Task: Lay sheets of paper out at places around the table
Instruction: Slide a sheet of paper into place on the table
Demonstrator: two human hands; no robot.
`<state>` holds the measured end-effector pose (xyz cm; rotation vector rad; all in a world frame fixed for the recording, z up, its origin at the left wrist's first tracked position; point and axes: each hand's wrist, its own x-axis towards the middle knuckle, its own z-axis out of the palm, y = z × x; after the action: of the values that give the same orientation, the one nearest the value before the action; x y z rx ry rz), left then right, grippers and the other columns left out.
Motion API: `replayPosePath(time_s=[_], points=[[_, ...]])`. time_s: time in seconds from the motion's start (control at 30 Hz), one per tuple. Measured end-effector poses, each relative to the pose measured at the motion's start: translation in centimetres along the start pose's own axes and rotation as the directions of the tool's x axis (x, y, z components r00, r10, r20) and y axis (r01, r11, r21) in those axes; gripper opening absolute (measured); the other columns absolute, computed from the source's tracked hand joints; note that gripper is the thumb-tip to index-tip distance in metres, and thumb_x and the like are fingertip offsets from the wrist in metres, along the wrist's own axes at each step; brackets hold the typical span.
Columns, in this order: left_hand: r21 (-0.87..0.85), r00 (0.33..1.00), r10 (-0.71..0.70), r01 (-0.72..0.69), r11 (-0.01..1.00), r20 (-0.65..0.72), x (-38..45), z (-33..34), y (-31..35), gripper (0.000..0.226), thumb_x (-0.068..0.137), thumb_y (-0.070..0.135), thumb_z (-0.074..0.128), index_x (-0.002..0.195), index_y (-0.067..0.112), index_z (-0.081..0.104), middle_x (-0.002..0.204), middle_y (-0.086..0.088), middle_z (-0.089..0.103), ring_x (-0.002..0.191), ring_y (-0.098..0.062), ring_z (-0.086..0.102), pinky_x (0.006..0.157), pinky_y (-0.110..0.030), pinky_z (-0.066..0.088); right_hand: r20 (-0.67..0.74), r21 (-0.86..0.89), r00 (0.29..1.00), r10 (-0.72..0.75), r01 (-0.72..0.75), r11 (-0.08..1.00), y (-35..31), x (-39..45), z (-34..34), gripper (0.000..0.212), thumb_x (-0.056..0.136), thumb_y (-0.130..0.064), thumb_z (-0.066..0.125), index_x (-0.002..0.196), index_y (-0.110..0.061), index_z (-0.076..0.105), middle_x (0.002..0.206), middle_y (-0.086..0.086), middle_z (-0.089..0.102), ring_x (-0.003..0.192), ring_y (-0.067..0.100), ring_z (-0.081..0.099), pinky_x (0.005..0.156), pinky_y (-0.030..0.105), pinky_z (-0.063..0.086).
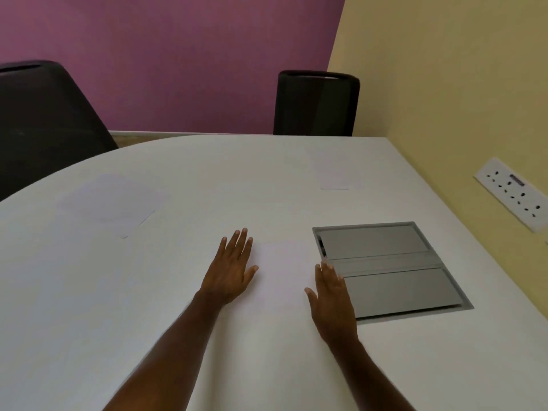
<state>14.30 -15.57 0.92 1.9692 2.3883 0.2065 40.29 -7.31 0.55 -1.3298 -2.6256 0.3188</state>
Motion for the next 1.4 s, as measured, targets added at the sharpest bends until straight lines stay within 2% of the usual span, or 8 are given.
replayPosePath(time_s=[0.2,0.47,0.57,0.83,0.97,1.07,1.2,1.4], points=[[0.022,0.994,-0.051,0.049,0.999,0.101,1.7,6.7,-3.8,0.082,0.093,0.062,-0.001,0.158,0.014,0.006,0.166,-0.012,-0.009,0.154,-0.030,-0.009,0.125,-0.050,-0.005,0.094,0.102,0.977,0.191,-0.201,0.974,2.3,0.4,6.7,0.068,0.103,-0.044,0.036,0.157,-0.013,0.007,0.166,0.001,0.001,0.155,0.018,0.006,0.123,0.029,0.006],[-0.044,0.995,-0.066,0.069,0.997,0.071,2.3,10.2,-5.9,0.081,0.095,0.064,0.013,0.159,0.015,0.006,0.168,-0.008,-0.004,0.155,-0.023,-0.006,0.126,-0.047,-0.001,0.045,-0.166,0.980,0.192,-0.182,0.969,3.0,0.4,8.6,0.092,0.088,-0.069,-0.012,0.157,-0.012,0.009,0.167,0.007,0.003,0.155,0.022,0.001,0.125,0.041,-0.005],[-0.061,0.993,-0.101,0.105,0.993,0.063,1.8,10.3,-5.2,0.081,0.095,0.064,0.012,0.159,0.015,0.008,0.168,-0.009,0.000,0.155,-0.024,-0.001,0.126,-0.047,-0.001,0.067,-0.181,0.980,0.188,-0.173,0.968,2.9,0.5,8.5,0.090,0.087,-0.071,-0.012,0.157,-0.018,0.008,0.167,0.006,-0.003,0.155,0.023,-0.006,0.126,0.045,-0.004],[-0.114,0.924,-0.378,0.383,0.917,0.063,-3.4,10.3,1.1,0.080,0.096,0.060,0.014,0.158,0.009,0.014,0.166,-0.014,0.005,0.155,-0.031,0.003,0.125,-0.054,0.005,0.095,0.274,0.984,0.148,-0.169,0.947,-0.5,-1.4,6.8,0.083,0.088,-0.072,0.005,0.148,-0.028,0.043,0.167,0.000,0.006,0.154,0.014,-0.005,0.126,0.040,-0.004],[-0.133,0.852,-0.518,0.524,0.841,0.081,-7.2,10.1,6.9,0.079,0.098,0.057,0.019,0.157,0.005,0.015,0.166,-0.019,0.008,0.154,-0.034,0.006,0.124,-0.057,0.007,0.140,0.422,0.937,0.320,-0.349,0.837,-2.4,-4.4,5.9,0.068,0.092,-0.066,0.019,0.143,-0.030,0.048,0.166,-0.002,0.011,0.151,0.008,-0.007,0.124,0.036,-0.005],[-0.137,0.784,-0.597,0.619,0.774,0.170,-10.0,9.2,11.1,0.085,0.093,0.062,-0.001,0.157,0.006,0.008,0.165,-0.019,0.000,0.154,-0.035,0.002,0.123,-0.058,0.006,0.239,0.248,0.873,0.426,-0.479,0.842,-2.5,-7.1,5.4,0.076,0.095,-0.064,0.017,0.154,-0.019,0.031,0.168,0.004,0.004,0.154,0.018,-0.006,0.124,0.038,-0.007],[-0.156,0.763,-0.601,0.641,0.751,0.239,-13.2,8.5,16.4,0.100,0.080,0.065,-0.027,0.156,0.006,-0.002,0.164,-0.018,-0.010,0.154,-0.035,-0.006,0.123,-0.059,0.001,0.147,0.021,0.899,0.412,-0.419,0.908,1.5,-9.2,3.8,0.077,0.100,-0.057,0.028,0.158,-0.012,0.008,0.167,0.010,0.000,0.155,0.025,-0.002,0.125,0.043,-0.003],[-0.178,0.728,-0.603,0.674,0.717,0.327,-17.5,7.8,22.9,0.109,0.067,0.069,-0.038,0.153,0.006,-0.014,0.162,-0.019,-0.022,0.152,-0.036,-0.018,0.123,-0.059,-0.004,0.258,-0.177,0.879,0.400,-0.364,0.915,7.3,-12.8,1.6,0.083,0.096,-0.067,0.023,0.159,-0.019,-0.003,0.167,0.014,-0.009,0.154,0.031,-0.010,0.124,0.050,-0.007]])
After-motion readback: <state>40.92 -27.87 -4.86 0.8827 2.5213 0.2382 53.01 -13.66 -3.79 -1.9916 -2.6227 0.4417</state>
